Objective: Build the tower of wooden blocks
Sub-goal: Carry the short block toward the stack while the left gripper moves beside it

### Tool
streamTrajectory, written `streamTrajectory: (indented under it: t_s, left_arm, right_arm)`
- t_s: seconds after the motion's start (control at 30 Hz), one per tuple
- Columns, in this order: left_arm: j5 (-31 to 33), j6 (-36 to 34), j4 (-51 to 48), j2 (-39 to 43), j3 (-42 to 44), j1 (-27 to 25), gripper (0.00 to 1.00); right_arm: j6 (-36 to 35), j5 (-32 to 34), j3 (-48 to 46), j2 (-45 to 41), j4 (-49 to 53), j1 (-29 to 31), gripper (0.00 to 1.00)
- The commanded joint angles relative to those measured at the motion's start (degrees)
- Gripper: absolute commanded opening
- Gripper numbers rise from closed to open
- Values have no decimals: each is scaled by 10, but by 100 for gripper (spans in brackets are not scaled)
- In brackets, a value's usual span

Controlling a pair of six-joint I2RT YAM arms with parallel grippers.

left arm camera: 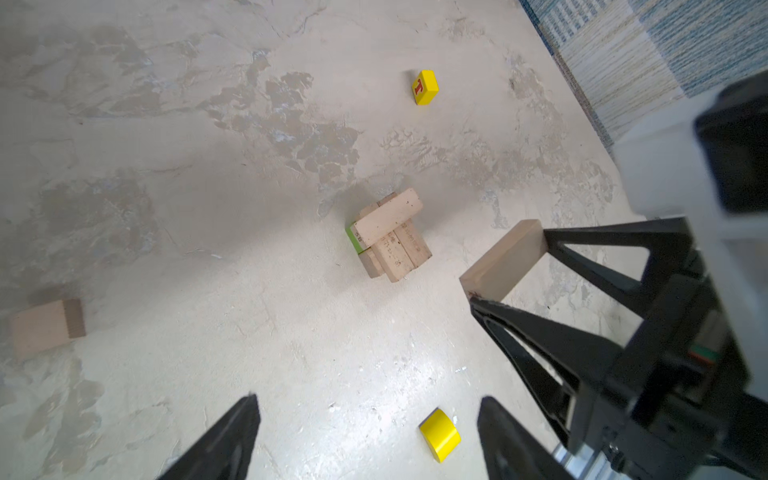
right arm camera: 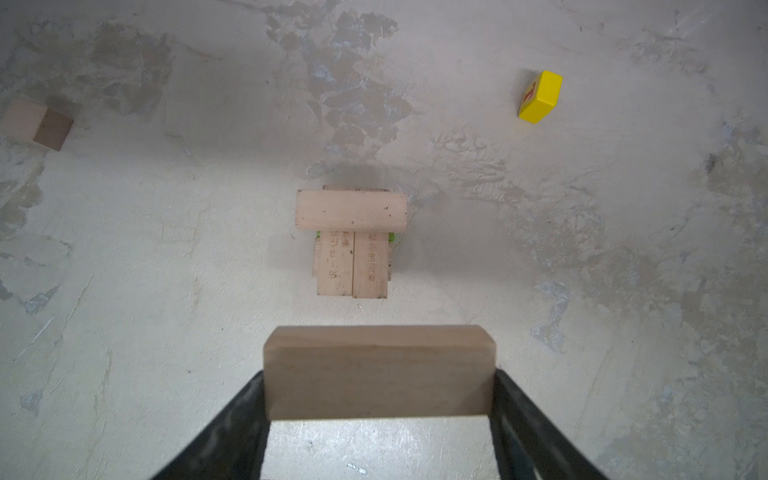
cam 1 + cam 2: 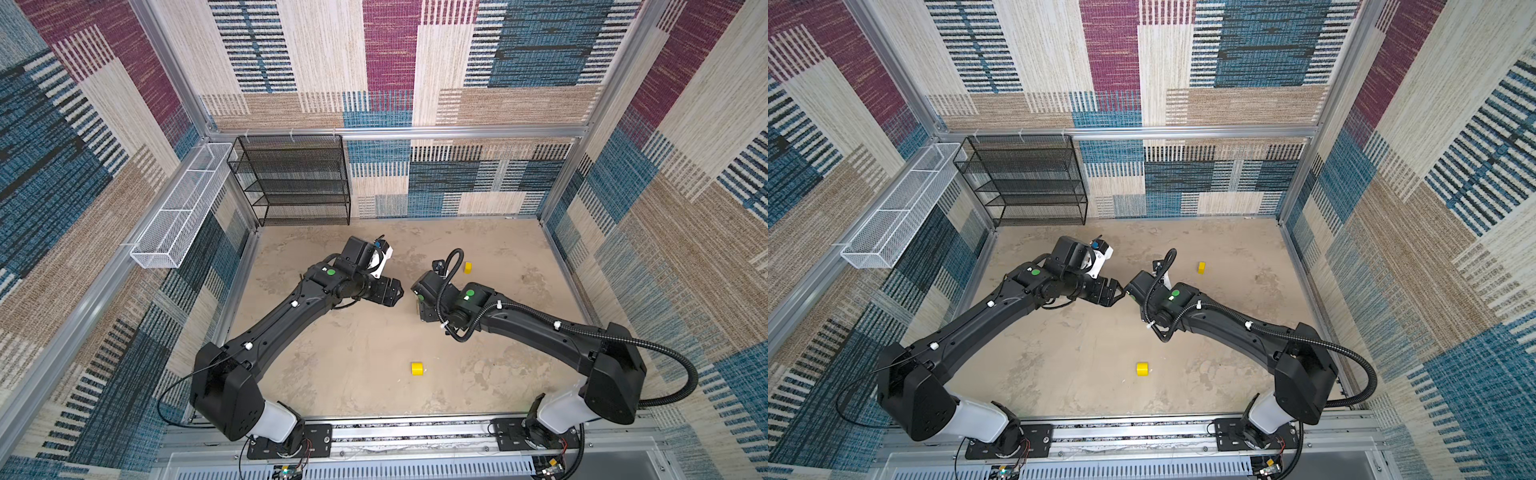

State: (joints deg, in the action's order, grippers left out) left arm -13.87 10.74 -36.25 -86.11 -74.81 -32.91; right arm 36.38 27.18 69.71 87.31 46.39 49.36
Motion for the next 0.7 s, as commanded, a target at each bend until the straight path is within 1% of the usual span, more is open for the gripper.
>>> streamTrajectory:
  t_s: [0.0, 0.1, 0.23, 0.33, 0.5, 0.67]
  left_arm:
    - [-13, -20, -5, -22, -12, 2, 87]
    - [-25, -20, -14, -31, -17, 3, 87]
    - [0, -28, -13, -34, -7, 3, 87]
    - [11, -21, -15, -43, -6, 7, 88]
    - [-10, -10, -16, -55, -10, 13, 88]
    - [-26, -6, -16, -59, -13, 20, 88]
  right_arm:
    - [11, -3, -5, -9, -7, -5, 0]
    - [12, 3, -19, -14, -13, -7, 0]
    - [15, -2, -31, -15, -29, -9, 0]
    - [25, -9, -40, -20, -44, -10, 0]
    - [39, -13, -55, -19, -45, -10, 0]
    - [47, -21, -47, -3, -33, -11, 0]
